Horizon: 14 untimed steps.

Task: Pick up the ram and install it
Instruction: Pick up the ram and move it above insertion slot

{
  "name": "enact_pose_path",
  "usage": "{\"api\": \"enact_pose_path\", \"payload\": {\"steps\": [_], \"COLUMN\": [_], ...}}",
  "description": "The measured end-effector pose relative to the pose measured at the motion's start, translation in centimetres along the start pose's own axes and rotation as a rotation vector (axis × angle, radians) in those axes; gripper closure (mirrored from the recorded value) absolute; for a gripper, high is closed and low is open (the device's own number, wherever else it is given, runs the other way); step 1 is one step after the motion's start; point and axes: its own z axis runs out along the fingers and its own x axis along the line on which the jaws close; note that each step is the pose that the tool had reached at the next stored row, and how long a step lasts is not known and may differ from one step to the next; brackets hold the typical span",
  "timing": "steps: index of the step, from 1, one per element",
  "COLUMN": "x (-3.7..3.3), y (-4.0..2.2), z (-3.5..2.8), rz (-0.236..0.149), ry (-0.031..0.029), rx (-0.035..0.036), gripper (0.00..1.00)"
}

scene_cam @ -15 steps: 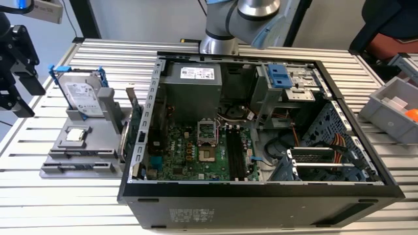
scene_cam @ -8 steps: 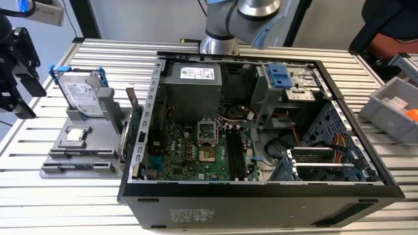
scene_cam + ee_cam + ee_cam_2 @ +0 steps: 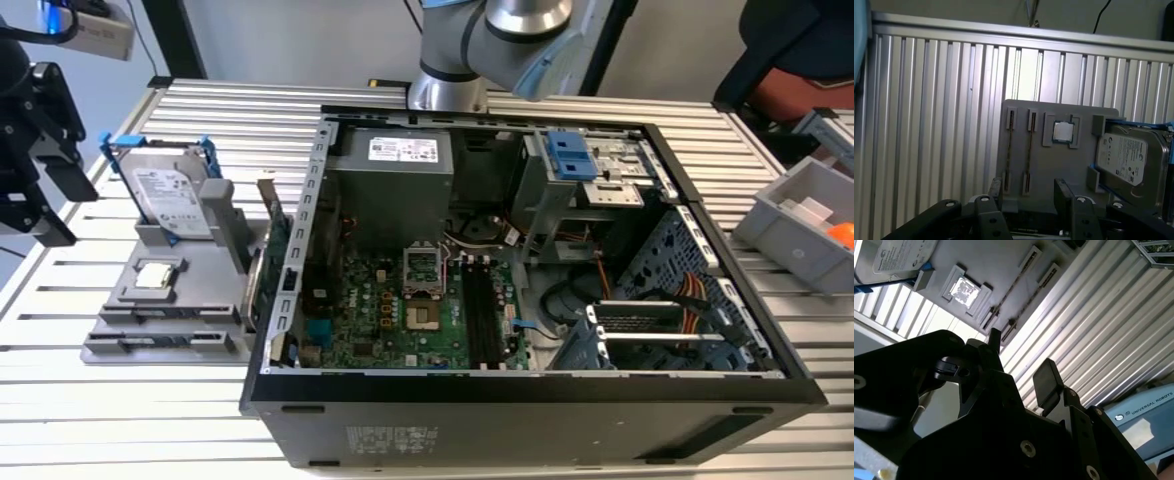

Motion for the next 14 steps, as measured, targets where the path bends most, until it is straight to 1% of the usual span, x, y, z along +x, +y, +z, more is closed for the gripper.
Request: {"api": "enact_pose_path", "payload": {"steps": [14], "x": [0.04], "y": [-0.08], "z": [1.11], "rz": [0.002], "ry": [0.0001], "rx": [-0.0001], "gripper": [0.0]}}
